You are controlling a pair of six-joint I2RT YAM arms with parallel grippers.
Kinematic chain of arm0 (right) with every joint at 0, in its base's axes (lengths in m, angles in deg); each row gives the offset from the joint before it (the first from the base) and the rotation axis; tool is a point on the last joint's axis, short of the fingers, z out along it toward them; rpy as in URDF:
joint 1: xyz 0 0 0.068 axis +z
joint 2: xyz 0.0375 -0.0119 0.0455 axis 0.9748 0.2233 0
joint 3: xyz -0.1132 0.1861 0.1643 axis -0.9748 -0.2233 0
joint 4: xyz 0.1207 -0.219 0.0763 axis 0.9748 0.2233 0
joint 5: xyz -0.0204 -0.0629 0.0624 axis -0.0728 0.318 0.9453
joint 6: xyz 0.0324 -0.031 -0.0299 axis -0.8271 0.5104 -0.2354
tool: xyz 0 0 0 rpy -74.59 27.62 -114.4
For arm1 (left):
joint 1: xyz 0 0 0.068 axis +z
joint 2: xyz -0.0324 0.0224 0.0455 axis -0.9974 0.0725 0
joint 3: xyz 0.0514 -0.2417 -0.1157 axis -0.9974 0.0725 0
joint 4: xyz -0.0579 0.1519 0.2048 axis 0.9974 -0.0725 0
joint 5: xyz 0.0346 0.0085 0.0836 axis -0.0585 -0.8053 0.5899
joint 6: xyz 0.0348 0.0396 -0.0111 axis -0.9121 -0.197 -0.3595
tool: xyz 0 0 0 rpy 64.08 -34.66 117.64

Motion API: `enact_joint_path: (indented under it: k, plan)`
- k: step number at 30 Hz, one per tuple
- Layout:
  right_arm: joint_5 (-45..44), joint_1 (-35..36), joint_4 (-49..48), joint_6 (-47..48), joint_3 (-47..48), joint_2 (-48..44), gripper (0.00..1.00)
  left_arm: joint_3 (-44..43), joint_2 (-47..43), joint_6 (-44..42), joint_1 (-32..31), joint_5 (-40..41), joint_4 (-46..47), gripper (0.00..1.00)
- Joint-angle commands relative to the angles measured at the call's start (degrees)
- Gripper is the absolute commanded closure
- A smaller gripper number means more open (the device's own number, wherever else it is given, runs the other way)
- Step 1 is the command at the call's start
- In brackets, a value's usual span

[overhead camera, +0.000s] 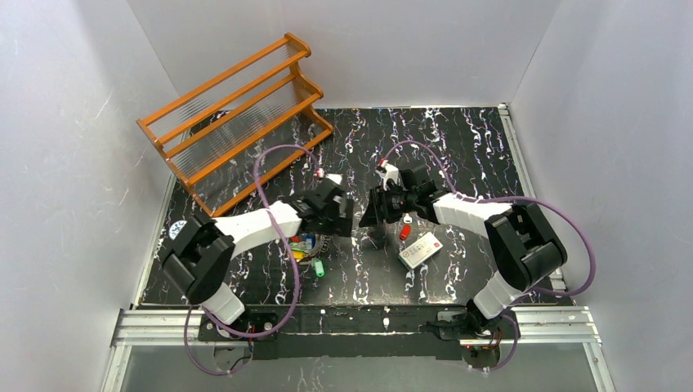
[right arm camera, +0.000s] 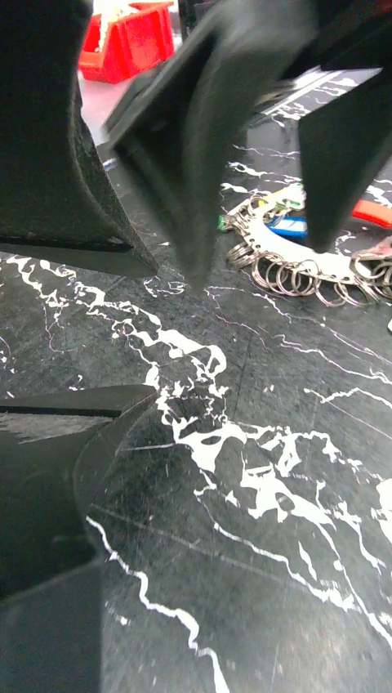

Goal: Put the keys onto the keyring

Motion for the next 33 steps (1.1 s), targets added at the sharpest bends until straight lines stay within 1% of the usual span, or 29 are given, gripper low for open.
enact_joint_path:
  k: [1, 7, 12, 14, 16, 19, 24, 28, 33]
  plan:
    - [4.04, 1.54, -3.10, -0.41, 1.19, 2.19, 0.41, 6.32, -7.65, 3.42, 8.59, -15.26, 9.17, 0.10]
    - [4.80, 5.64, -4.98, -1.70, 2.79, 4.73, 0.42, 14.90, -15.83, 7.29, 21.74, -27.41, 16.40, 0.11]
    - [4.29, 9.84, -6.94, -2.85, 4.38, 6.21, 0.43, 20.34, -22.70, 10.36, 33.95, -36.73, 21.06, 0.11]
    - [3.69, 11.47, -7.56, -2.99, 5.70, 7.27, 0.45, 21.28, -24.95, 10.37, 38.53, -39.50, 20.93, 0.11]
    - [3.42, 12.86, -8.12, -3.27, 7.09, 8.49, 0.47, 20.64, -26.98, 8.37, 41.55, -40.15, 18.24, 0.12]
    - [3.31, 14.47, -8.27, -3.43, 9.52, 10.71, 0.49, 18.05, -29.11, 2.53, 43.33, -38.11, 11.04, 0.12]
    - [2.85, 16.18, -7.91, -3.84, 12.59, 14.11, 0.52, 13.84, -30.75, -5.70, 43.46, -33.39, 1.67, 0.12]
    - [0.93, 16.85, -6.05, -4.20, 14.53, 16.47, 0.53, 13.06, -31.95, -10.53, 43.47, -29.97, -2.39, 0.12]
    - [0.69, 17.05, -5.22, -4.33, 15.60, 18.63, 0.52, 12.87, -32.25, -11.65, 43.42, -29.59, -3.56, 0.12]
